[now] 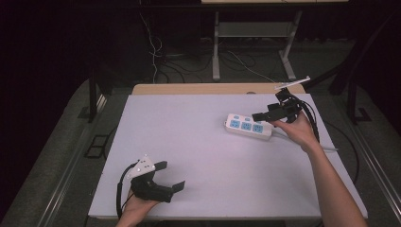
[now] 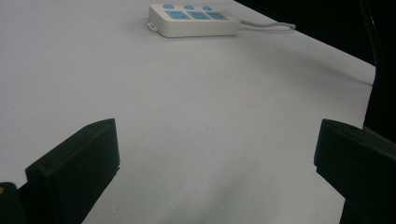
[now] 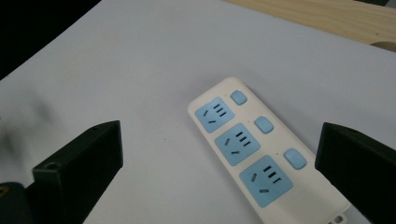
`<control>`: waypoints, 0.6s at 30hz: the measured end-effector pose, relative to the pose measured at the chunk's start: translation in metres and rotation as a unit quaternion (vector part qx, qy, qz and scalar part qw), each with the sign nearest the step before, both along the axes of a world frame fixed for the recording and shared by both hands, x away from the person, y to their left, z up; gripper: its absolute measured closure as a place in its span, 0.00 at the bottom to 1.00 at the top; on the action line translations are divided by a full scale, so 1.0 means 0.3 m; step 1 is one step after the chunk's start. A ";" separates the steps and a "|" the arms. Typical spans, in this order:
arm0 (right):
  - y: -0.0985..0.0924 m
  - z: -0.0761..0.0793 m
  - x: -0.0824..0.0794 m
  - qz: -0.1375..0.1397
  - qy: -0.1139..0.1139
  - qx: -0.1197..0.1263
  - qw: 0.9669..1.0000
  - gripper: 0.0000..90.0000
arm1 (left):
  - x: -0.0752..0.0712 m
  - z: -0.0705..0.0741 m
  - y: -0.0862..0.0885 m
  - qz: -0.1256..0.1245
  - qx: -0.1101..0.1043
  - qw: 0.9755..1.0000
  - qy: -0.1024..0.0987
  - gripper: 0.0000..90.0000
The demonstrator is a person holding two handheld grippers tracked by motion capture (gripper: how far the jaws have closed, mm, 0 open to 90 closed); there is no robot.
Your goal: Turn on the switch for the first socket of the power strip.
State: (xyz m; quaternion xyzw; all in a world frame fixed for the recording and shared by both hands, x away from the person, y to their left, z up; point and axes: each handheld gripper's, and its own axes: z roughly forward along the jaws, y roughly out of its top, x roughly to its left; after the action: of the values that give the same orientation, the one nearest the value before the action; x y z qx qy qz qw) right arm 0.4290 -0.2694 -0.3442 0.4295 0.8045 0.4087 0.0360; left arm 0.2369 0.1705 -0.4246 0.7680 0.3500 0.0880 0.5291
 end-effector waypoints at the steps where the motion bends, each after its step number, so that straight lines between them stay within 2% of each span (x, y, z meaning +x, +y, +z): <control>1: -0.006 -0.001 0.004 -0.004 -0.001 0.000 1.000 0.01 | 0.000 0.000 0.000 0.000 0.000 1.000 0.000 0.00; 2: -0.011 -0.002 0.008 -0.009 -0.002 0.001 1.000 0.01 | 0.000 0.000 -0.001 0.000 0.000 1.000 0.000 0.00; 6: -0.037 -0.008 0.020 -0.012 -0.008 -0.001 1.000 0.17 | 0.000 -0.001 -0.001 0.000 0.002 1.000 0.000 0.00; 8: -0.045 -0.010 0.025 -0.015 -0.011 -0.001 1.000 0.20 | 0.000 -0.001 -0.001 0.001 0.002 1.000 0.000 0.00; 14: -0.055 -0.028 0.042 -0.005 -0.010 -0.005 1.000 0.35 | 0.001 -0.001 0.001 0.001 0.003 1.000 0.000 0.00; 18: -0.061 -0.042 0.055 0.000 -0.006 0.001 1.000 0.43 | 0.001 -0.001 0.001 0.001 0.003 1.000 0.000 0.00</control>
State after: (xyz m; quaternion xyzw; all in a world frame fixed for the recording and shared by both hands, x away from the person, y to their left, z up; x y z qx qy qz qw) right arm 0.4455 -0.2875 -0.3568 0.4268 0.8038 0.4125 0.0406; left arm 0.2373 0.1709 -0.4250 0.7693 0.3506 0.0900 0.5265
